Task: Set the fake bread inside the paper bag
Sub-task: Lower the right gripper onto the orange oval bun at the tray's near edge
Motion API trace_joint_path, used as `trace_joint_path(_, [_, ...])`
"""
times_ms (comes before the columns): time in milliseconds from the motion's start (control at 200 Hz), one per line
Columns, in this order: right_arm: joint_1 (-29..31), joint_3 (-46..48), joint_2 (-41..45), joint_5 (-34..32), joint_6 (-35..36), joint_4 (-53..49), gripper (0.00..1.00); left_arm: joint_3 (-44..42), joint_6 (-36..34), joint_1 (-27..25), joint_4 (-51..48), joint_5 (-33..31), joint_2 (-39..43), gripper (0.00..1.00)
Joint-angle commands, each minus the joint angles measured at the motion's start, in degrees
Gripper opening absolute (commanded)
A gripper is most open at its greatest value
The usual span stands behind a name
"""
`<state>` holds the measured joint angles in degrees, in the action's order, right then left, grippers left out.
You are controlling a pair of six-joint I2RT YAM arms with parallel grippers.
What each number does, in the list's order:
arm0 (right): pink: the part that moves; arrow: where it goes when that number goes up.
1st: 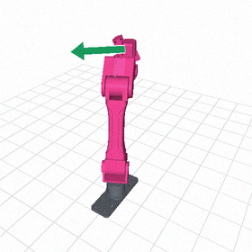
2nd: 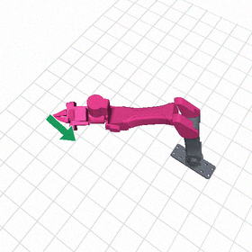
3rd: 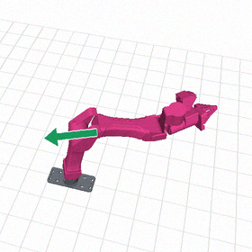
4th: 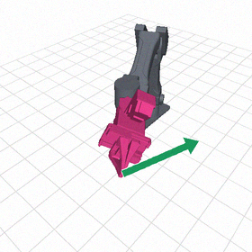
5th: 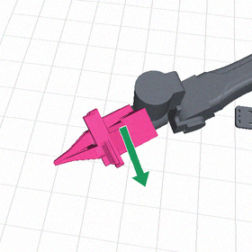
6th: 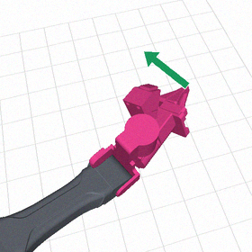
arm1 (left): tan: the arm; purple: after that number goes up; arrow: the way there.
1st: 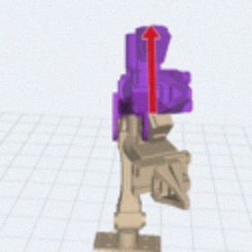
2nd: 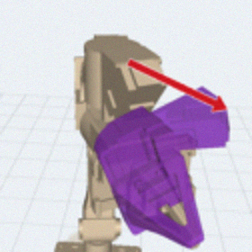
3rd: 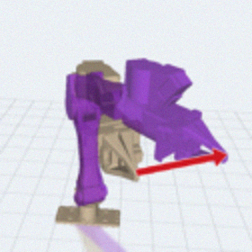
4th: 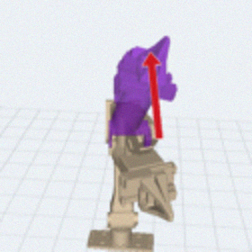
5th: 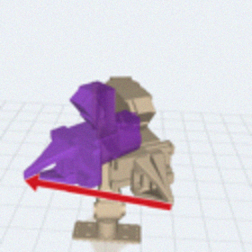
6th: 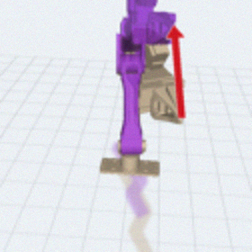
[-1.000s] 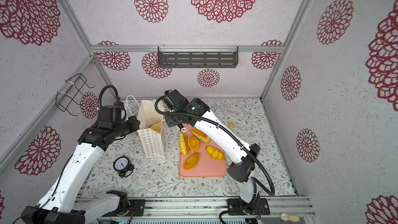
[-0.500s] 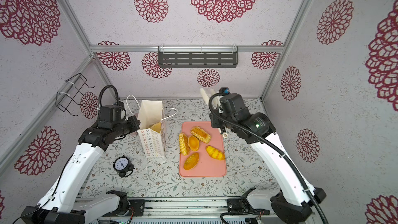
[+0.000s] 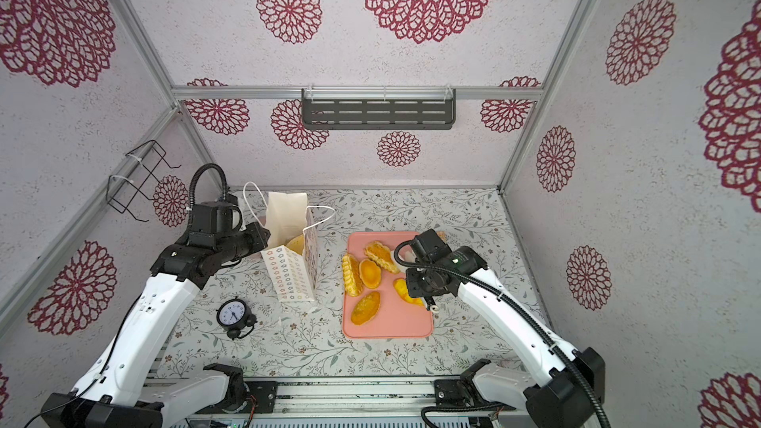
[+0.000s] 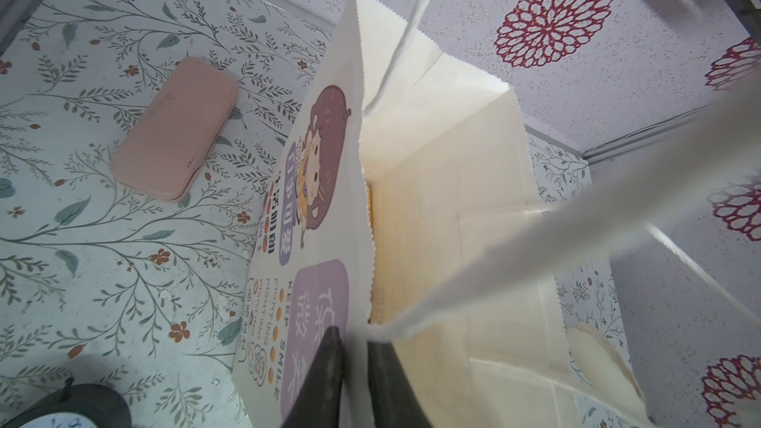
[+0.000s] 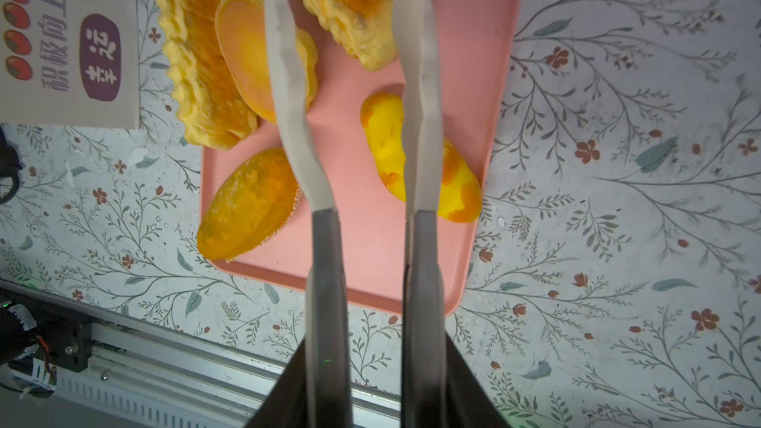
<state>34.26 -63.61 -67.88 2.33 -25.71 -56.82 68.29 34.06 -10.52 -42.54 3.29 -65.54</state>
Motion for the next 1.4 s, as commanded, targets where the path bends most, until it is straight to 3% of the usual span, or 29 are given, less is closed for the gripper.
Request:
trace_joint_path(0, [-0.25,1.15,2.87,5.18,-1.92,2.06,0.4,-0.79,0.03,-0.46,1.55,-0.26,0.97,0.22])
trace_joint_path(245, [2.71,7.39,6.04,12.49,-6.86,3.58,0.4,-1.76,-0.06,-0.38,1.51,-0.96,2.46,0.35])
trace_joint_path(410, [5.17,12.37,8.08,17.19,-11.16,6.53,0.41,-2.02,-0.05,-0.4,1.78,-0.97,2.37,0.36])
trace_joint_path(575, [8.95,13.34,7.33,16.68,-12.85,6.42,0.43,-2.59,-0.01,-0.37,2.28,-0.83,2.41,0.37])
trace_joint_path(856, [9.07,15.11,5.9,17.66,-12.88,7.38,0.53,-3.14,0.03,-0.38,2.22,-0.9,2.94,0.37])
trace_joint_path(1391, [9.07,17.72,0.66,21.6,-13.57,16.87,0.52,-3.6,0.3,-0.38,2.36,-0.87,3.05,0.37])
